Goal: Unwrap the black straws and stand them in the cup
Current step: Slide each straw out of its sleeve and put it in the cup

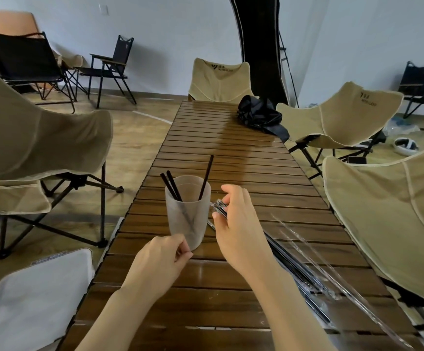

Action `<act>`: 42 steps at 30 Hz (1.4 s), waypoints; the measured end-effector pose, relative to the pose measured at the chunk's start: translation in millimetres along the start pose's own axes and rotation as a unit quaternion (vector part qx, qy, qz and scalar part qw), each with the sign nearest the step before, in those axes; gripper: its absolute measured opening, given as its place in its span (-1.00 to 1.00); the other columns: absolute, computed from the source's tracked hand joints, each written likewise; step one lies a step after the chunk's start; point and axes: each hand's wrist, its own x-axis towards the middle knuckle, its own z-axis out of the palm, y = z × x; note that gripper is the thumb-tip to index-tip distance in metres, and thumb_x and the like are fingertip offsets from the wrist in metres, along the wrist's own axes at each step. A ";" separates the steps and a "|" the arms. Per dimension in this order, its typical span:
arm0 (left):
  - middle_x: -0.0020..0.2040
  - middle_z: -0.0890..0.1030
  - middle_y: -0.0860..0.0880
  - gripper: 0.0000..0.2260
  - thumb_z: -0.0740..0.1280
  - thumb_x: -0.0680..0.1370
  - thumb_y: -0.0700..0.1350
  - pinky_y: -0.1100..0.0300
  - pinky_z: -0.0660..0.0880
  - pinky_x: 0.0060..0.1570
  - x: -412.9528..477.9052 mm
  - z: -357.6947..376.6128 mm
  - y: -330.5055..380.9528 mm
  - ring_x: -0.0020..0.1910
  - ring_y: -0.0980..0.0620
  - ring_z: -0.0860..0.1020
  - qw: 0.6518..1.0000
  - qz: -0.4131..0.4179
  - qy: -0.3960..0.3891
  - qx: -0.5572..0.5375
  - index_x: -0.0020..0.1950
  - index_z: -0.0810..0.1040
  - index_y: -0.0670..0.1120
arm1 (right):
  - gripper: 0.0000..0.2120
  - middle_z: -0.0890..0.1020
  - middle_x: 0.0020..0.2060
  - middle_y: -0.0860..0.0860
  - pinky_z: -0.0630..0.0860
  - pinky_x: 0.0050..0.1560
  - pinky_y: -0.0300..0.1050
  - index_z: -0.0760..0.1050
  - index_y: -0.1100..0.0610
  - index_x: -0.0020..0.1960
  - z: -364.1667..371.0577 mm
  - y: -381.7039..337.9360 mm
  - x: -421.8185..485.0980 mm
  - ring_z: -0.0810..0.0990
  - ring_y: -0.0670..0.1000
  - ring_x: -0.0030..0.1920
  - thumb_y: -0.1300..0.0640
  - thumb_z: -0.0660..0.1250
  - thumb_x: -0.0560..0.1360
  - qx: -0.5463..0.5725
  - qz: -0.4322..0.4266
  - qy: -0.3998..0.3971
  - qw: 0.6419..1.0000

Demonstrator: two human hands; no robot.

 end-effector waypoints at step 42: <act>0.03 0.57 0.24 -0.60 0.27 0.58 0.01 0.36 0.45 0.05 -0.7 9.7 20.8 -0.03 0.25 0.54 0.998 0.044 -0.032 0.038 0.39 0.26 0.18 | -0.85 0.59 -0.27 0.14 0.56 -0.04 0.07 0.54 0.19 -0.15 -105.6 147.3 -41.8 0.58 0.16 -0.21 0.10 0.37 0.50 -0.236 0.477 0.028 0.846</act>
